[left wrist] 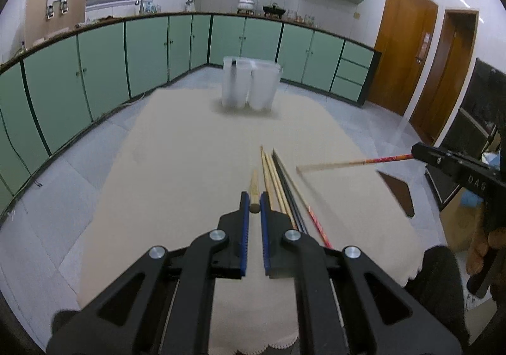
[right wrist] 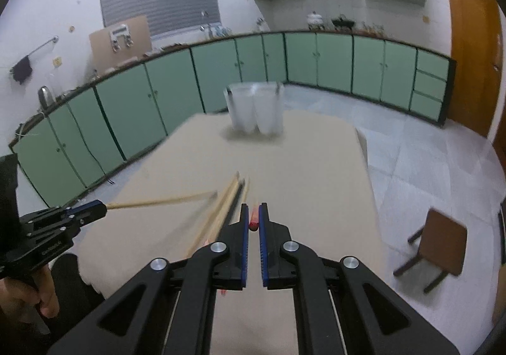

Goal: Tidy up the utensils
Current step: 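Carry both chopsticks to the white holder and release them inside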

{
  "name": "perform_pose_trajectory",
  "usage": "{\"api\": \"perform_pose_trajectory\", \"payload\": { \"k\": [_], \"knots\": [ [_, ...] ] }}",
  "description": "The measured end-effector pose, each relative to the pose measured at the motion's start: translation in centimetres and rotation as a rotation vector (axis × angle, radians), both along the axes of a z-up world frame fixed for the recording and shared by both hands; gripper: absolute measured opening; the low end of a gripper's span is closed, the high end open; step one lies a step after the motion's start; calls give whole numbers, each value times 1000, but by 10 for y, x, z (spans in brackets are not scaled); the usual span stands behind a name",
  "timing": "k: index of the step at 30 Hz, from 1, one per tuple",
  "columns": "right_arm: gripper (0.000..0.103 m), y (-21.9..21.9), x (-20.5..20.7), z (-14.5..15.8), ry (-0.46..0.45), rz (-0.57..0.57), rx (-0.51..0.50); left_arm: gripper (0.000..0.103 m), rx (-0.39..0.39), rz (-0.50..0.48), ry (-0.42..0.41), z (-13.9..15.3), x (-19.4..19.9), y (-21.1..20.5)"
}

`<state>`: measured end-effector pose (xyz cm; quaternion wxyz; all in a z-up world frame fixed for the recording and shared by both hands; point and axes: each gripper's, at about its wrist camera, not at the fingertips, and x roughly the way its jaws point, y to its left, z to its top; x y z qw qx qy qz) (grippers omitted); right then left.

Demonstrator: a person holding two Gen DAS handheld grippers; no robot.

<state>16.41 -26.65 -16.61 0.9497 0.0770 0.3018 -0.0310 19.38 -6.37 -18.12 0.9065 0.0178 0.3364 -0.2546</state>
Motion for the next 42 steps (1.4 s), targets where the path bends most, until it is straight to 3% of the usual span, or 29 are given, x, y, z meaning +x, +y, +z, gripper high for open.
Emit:
{"api": "perform_pose_trajectory", "payload": {
  "k": [5,18,33,42],
  "knots": [
    [6,-5,23,35,-2,46,-23,6,8,-11,-39,31,19,-3],
    [6,-15,89,58,128,125,-34,6,29,-93,91,63,80,-11],
    [6,-29,121,96,169,139,-32,6,46,-122,61,116,119,-25],
    [6,-41,157,157,125,120,-65,6,19,-134,-8,167,150,-45]
  ]
}}
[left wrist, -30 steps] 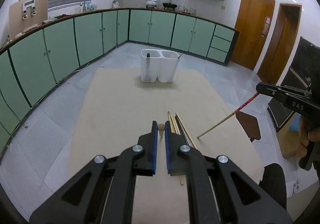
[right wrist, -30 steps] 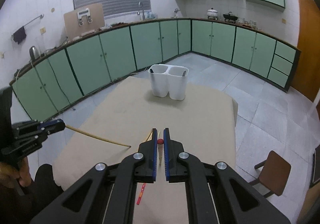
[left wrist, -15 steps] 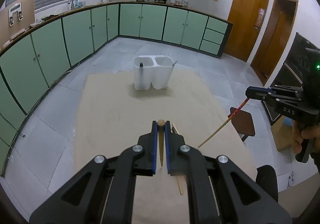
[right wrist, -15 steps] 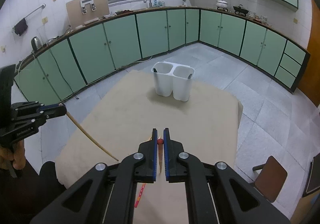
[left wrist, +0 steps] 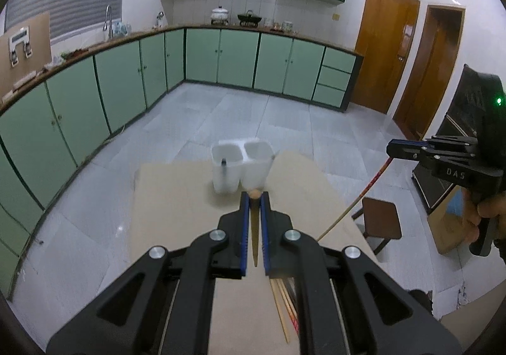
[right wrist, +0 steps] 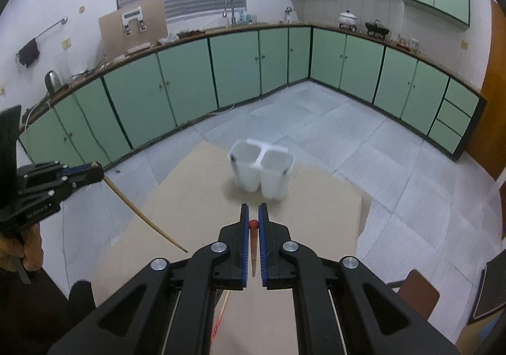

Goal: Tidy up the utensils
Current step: 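Carry both chopsticks to the white holder and release them inside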

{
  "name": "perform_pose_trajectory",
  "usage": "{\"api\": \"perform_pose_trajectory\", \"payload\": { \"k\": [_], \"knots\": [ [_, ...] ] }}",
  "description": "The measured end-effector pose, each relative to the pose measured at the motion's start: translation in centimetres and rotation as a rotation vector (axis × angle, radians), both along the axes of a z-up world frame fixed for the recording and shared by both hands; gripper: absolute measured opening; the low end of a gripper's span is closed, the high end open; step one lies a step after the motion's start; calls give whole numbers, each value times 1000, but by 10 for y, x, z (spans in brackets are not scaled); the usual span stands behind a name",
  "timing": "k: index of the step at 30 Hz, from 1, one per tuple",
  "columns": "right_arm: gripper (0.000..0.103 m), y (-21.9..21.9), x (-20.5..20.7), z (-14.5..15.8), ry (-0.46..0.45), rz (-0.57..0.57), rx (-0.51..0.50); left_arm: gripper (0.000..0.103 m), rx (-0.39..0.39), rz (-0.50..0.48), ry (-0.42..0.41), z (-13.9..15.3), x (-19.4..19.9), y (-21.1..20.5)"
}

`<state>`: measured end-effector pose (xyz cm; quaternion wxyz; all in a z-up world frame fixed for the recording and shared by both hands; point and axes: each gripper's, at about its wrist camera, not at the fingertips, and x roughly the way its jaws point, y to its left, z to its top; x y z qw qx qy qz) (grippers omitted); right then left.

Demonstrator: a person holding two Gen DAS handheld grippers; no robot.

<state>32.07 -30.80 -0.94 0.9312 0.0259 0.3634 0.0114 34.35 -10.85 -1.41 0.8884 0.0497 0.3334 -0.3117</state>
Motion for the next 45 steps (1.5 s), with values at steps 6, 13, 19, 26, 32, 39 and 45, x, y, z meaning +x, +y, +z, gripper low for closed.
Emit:
{"api": "perform_pose_trajectory", "payload": {
  "k": [6,13,19,26,32,39,45],
  "knots": [
    [6,-8,35,43,-44,-26,-11,6,-17,2,-65,38,32,-22],
    [6,-19,85,66,-85,-63,-19,6,-34,46,-119,67,84,-46],
    [6,-34,133,63,-112,-103,-2,6,-44,80,-163,73,128,-71],
    [6,-55,184,34,-125,-139,24,6,-47,110,-153,41,180,-100],
    [6,-71,213,-15,-87,-160,57,6,-21,120,-87,-13,216,-107],
    [22,-78,223,-59,-26,-156,86,8,14,128,-32,-55,233,-99],
    [29,-85,190,-50,-70,-165,102,41,6,133,-93,-37,205,-71]
  ]
}}
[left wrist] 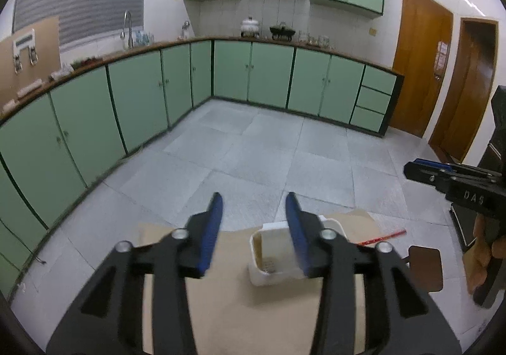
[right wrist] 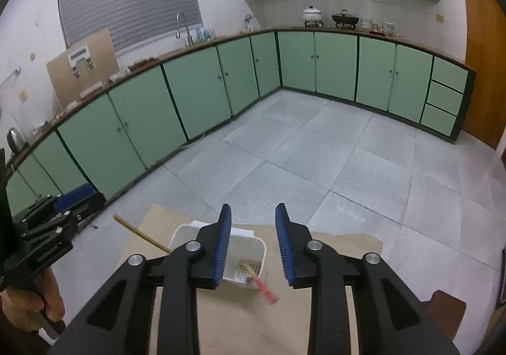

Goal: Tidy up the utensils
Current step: 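Grasp another red chopstick with the right gripper while the left gripper grasps a wooden chopstick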

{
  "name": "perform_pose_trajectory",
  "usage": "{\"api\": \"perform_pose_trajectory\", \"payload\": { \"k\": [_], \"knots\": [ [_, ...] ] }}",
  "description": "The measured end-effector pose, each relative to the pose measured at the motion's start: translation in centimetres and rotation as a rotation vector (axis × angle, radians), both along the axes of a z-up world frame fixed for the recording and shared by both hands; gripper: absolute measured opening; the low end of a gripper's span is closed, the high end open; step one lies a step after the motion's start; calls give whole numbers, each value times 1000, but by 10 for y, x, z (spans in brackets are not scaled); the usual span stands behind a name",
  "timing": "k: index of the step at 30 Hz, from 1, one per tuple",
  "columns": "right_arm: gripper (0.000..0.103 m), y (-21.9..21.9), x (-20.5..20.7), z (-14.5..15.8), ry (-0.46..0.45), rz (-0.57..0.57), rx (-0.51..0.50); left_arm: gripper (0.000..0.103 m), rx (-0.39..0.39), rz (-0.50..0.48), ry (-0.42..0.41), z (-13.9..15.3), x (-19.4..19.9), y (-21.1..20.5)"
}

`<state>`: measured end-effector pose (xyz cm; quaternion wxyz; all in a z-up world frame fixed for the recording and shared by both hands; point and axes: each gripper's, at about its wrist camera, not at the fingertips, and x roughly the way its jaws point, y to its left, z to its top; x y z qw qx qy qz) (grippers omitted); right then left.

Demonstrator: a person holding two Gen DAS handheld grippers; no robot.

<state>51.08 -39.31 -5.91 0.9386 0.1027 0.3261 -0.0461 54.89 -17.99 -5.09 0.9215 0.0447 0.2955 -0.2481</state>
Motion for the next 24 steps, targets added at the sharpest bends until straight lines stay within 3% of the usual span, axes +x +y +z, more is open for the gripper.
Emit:
{"api": "perform_pose_trajectory", "payload": {
  "k": [2,5,10,16,19,22,24],
  "knots": [
    [29,-1,-22,7,-28,7,-3,47,-1,-11,-35,8,-19,11],
    [34,7,-77,10,-102,20,-44,68,-1,-12,-106,12,-69,38],
    [40,38,-187,-25,-185,22,-73,86,-30,0,-160,-24,-172,89],
    [44,103,-313,-133,-161,-8,-84,92,-33,41,-138,-93,-282,132],
    [44,135,-346,-192,-97,-6,-70,94,-63,47,-103,-127,-324,142],
    [43,155,-358,-233,-29,13,-56,94,-18,33,-125,-158,-353,139],
    [42,164,-363,-254,5,19,-47,94,-37,37,-78,-175,-359,139]
  ]
}}
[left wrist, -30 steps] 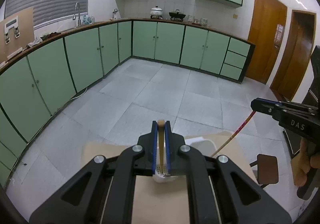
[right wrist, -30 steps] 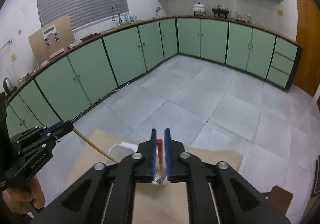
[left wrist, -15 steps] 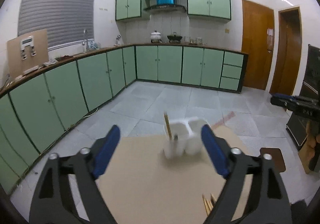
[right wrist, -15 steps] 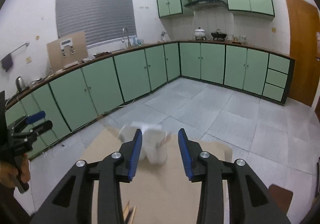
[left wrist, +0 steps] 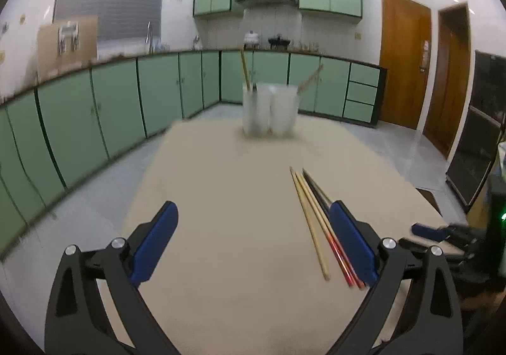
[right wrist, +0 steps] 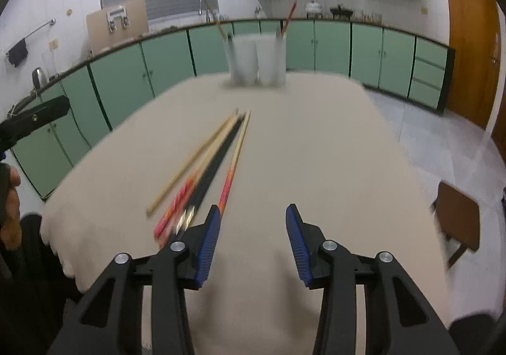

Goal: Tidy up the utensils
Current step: 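Grasp another red chopstick with the right gripper while the left gripper grasps a wooden chopstick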

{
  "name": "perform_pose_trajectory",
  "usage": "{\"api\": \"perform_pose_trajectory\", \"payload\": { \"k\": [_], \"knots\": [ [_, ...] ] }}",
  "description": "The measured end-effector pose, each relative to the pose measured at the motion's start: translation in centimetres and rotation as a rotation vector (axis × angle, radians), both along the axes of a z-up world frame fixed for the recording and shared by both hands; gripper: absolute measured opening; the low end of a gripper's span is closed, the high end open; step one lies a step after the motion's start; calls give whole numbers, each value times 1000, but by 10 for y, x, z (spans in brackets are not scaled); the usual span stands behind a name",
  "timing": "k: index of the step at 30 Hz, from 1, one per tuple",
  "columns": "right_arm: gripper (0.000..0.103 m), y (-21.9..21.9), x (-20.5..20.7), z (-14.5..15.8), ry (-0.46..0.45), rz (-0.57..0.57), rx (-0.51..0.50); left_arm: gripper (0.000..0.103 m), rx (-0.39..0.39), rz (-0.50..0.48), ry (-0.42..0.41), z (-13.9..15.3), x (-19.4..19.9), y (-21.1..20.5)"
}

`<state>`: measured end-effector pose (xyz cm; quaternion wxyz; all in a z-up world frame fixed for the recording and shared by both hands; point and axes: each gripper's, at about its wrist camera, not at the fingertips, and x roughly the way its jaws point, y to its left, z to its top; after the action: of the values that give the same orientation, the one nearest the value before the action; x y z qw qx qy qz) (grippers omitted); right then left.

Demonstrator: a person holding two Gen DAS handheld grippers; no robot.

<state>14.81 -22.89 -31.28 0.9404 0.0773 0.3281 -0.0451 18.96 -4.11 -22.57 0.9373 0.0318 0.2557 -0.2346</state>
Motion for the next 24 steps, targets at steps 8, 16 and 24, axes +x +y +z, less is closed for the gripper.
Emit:
{"api": "perform_pose_trajectory", "payload": {
  "k": [8,16,24],
  "knots": [
    [41,8,8,-16,42,44,6,94,-20,44,76,-30,-4,14],
    [34,19,15,-24,19,74,-45,94,0,25,98,-41,-3,7],
    [6,-1,17,-25,12,1,-46,90,19,-36,128,-57,-4,-19]
  ]
}}
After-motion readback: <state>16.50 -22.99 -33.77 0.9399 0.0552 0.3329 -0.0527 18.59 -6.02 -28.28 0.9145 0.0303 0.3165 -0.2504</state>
